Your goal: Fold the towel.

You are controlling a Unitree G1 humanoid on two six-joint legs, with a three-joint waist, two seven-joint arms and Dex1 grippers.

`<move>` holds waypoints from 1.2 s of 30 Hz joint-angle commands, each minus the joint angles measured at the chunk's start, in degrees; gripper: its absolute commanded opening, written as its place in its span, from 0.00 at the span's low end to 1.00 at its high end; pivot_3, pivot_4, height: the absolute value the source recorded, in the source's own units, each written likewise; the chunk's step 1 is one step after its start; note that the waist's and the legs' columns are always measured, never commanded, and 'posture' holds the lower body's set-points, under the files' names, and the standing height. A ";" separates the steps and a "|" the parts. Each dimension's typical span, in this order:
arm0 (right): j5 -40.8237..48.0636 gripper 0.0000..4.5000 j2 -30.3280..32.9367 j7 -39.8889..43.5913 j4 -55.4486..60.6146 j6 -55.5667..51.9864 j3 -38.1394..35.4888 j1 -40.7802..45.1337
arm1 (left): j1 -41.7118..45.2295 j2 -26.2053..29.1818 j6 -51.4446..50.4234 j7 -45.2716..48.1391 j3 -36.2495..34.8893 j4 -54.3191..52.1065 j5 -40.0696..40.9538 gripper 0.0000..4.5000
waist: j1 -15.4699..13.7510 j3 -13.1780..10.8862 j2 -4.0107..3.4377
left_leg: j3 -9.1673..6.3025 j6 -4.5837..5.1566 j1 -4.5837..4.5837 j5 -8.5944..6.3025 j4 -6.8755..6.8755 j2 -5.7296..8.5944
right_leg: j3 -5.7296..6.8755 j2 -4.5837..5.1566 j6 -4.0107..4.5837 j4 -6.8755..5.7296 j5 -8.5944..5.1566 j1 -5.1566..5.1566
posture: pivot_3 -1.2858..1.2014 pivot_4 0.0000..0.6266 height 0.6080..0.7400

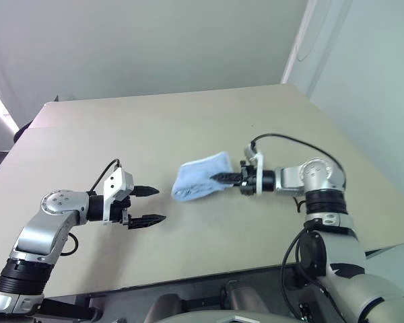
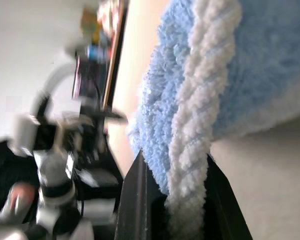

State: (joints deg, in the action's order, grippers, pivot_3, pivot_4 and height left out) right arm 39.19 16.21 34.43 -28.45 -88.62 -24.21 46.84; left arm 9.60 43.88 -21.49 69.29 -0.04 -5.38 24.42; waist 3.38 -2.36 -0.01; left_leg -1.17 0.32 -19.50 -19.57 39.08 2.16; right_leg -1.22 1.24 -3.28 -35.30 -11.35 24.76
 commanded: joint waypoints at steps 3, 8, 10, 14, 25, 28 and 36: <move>-0.19 0.01 3.53 -5.11 2.07 0.35 -6.47 1.25 | 2.51 -0.62 1.16 -0.14 -1.18 0.56 0.84 0.96 | -0.58 0.00 0.00 | 0.00 0.00 0.01 0.00 -0.08 0.00 | 0.02 -0.02 -0.02 0.02 -0.02 0.00 | 0.52 0.00 1.00; -4.61 0.01 8.29 -6.25 -5.74 6.10 -4.47 -2.63 | 6.13 -1.02 1.01 -0.33 -2.70 2.83 1.54 0.96 | -0.98 -0.01 0.01 | 0.01 0.01 0.04 0.00 -0.07 -0.01 | 0.00 -0.08 -0.02 0.06 -0.03 -0.08 | 0.52 0.00 1.00; -5.71 0.01 10.23 -5.45 -8.74 7.84 -3.42 -3.64 | 6.95 -0.74 1.25 -0.25 -3.17 3.62 1.26 0.96 | -0.93 -0.03 -0.02 | 0.06 0.01 0.04 0.00 -0.08 0.00 | -0.01 -0.09 -0.04 0.12 -0.04 -0.10 | 0.52 0.00 1.00; -6.90 0.01 13.72 -4.52 -13.25 9.63 -3.09 -4.83 | 8.07 -0.24 1.40 -0.21 -4.28 5.10 1.27 0.96 | -0.70 -0.05 -0.03 | 0.22 0.04 0.05 -0.02 -0.08 0.00 | -0.17 -0.22 -0.09 0.12 -0.06 -0.09 | 0.52 0.00 1.00; -11.28 0.01 12.73 -2.56 -11.65 21.70 6.20 -7.08 | 7.89 -1.87 0.62 -1.52 -4.70 5.05 1.73 0.96 | -0.77 0.07 0.30 | 0.40 0.06 0.38 -0.01 0.18 -0.04 | -0.30 -0.26 -0.31 0.24 -0.18 -0.72 | 0.52 0.00 1.00; -12.46 0.14 12.78 -2.63 -12.07 24.06 7.63 -7.35 | 7.35 -2.14 0.19 -1.68 -4.68 4.59 2.18 0.96 | -0.66 0.07 0.30 | 0.50 0.06 0.37 -0.01 0.17 -0.04 | -0.41 -0.25 -0.33 0.22 -0.16 -0.74 | 0.52 0.00 1.00; -12.32 0.70 13.70 -0.68 -13.97 22.97 8.37 -6.56 | 6.76 -1.69 -0.45 -1.76 -4.94 4.59 2.84 0.96 | -0.77 0.02 0.45 | 0.52 0.06 1.14 -0.01 0.15 -0.09 | -0.50 -0.19 -0.29 0.24 -0.16 -1.21 | 0.52 0.00 1.00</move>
State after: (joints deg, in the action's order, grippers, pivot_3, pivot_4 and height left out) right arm 28.44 28.65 34.92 -41.23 -65.72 -16.40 40.31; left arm 15.93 41.54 -22.03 67.50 -3.23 0.48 26.24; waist 2.61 -2.34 0.44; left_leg -0.66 0.38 -18.32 -19.59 39.23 2.07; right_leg -1.73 1.06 -3.57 -35.02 -11.53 23.40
